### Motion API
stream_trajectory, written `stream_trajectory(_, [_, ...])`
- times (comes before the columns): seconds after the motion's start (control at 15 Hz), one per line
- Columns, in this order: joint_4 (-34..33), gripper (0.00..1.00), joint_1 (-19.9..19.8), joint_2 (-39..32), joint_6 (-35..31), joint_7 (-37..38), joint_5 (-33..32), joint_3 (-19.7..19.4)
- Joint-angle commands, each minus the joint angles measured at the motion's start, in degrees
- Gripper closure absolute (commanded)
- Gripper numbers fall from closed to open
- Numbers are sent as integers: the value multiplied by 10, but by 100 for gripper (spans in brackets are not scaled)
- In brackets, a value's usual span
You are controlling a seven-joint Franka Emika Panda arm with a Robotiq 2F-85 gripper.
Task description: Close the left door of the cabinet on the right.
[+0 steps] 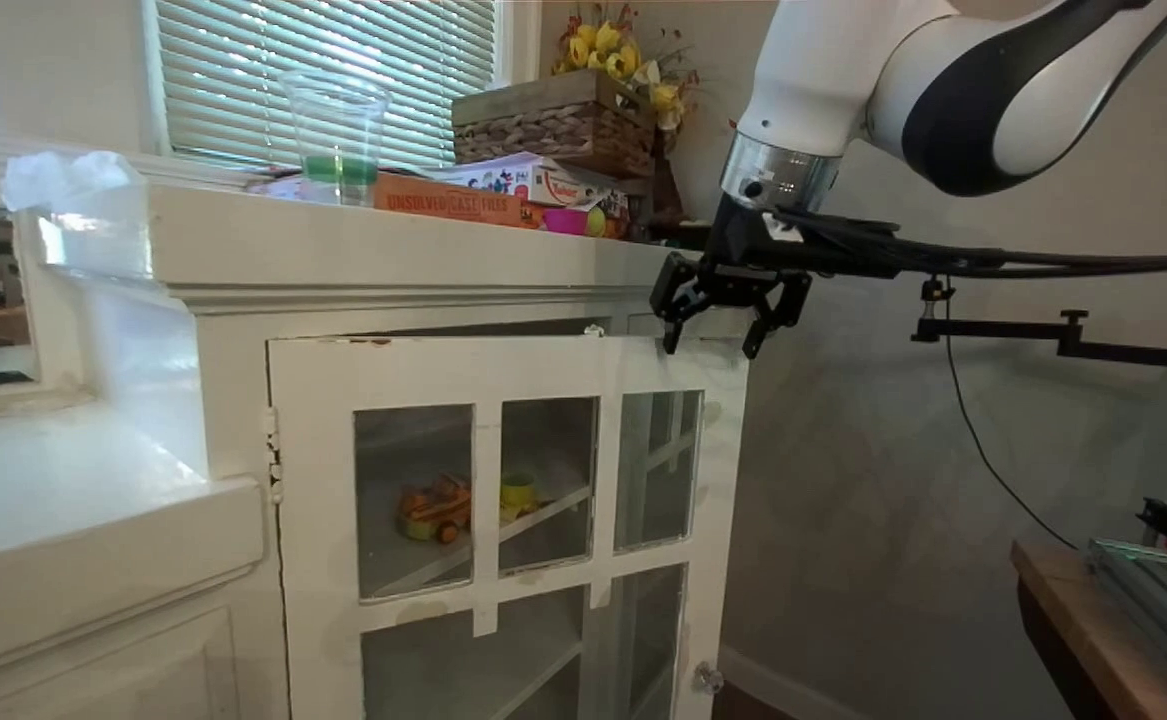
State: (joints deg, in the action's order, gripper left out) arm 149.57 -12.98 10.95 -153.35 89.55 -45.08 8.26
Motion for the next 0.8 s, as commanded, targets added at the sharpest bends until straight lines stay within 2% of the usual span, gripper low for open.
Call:
stream_trajectory(0.0, [-24, 0, -30, -10, -10, 115, -57, 7])
stream_trajectory(0.07, [-24, 0, -31, -8, -9, 124, -53, 8])
stream_trajectory(0.13, [-9, 0, -10, 4, -14, 81, 4, 4])
stream_trajectory(0.2, [-1, 0, 1, 8, -22, 63, 30, 2])
stream_trajectory(0.27, [11, 0, 48, 22, -27, 25, 79, -27])
stream_trajectory(0.33, [19, 0, 47, 27, -33, -8, 127, -11])
stream_trajectory(0.47, [32, 0, 124, 39, -28, -91, 220, -50])
stream_trajectory(0.6, [41, 0, 226, 55, -4, -180, 312, -115])
stream_trajectory(0.73, [43, 0, 311, 104, 66, -265, 400, -161])
